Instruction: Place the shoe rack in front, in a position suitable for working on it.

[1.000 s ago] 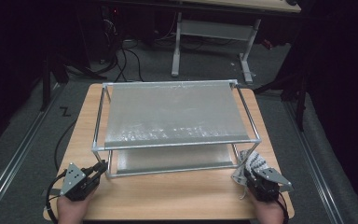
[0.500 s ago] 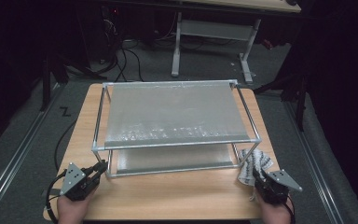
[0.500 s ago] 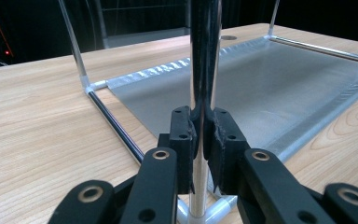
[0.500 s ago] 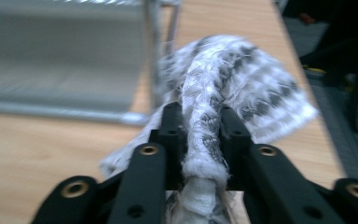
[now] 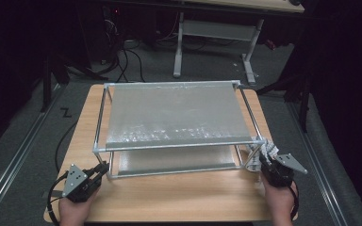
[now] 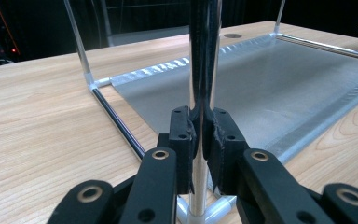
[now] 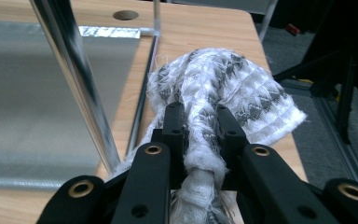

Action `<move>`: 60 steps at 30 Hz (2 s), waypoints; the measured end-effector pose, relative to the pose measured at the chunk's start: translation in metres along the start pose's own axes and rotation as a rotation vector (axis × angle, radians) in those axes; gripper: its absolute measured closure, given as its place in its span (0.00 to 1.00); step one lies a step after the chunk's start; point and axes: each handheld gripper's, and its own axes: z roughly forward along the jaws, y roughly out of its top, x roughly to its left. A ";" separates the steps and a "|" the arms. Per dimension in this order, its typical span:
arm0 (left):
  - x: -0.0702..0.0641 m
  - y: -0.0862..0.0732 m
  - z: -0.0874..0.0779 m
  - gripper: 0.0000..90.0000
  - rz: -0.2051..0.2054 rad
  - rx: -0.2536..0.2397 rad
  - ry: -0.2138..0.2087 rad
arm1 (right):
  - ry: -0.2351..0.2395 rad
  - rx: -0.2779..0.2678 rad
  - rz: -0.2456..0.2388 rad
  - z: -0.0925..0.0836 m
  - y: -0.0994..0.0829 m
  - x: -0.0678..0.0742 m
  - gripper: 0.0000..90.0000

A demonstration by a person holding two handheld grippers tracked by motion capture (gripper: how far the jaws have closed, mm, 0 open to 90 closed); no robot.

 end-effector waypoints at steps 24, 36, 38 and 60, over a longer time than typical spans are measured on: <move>-0.004 0.006 0.013 0.89 -0.036 0.021 0.062 | 0.070 -0.048 -0.039 -0.006 -0.010 0.014 0.88; 0.013 0.023 0.049 0.90 -0.055 0.073 0.138 | 0.080 -0.035 -0.047 -0.005 -0.014 0.016 0.88; 0.017 0.025 0.056 0.90 -0.058 0.074 0.149 | 0.083 -0.035 -0.049 -0.005 -0.015 0.017 0.88; 0.036 0.036 0.054 0.62 -0.118 0.054 0.232 | 0.123 -0.032 -0.076 -0.006 -0.016 0.027 0.88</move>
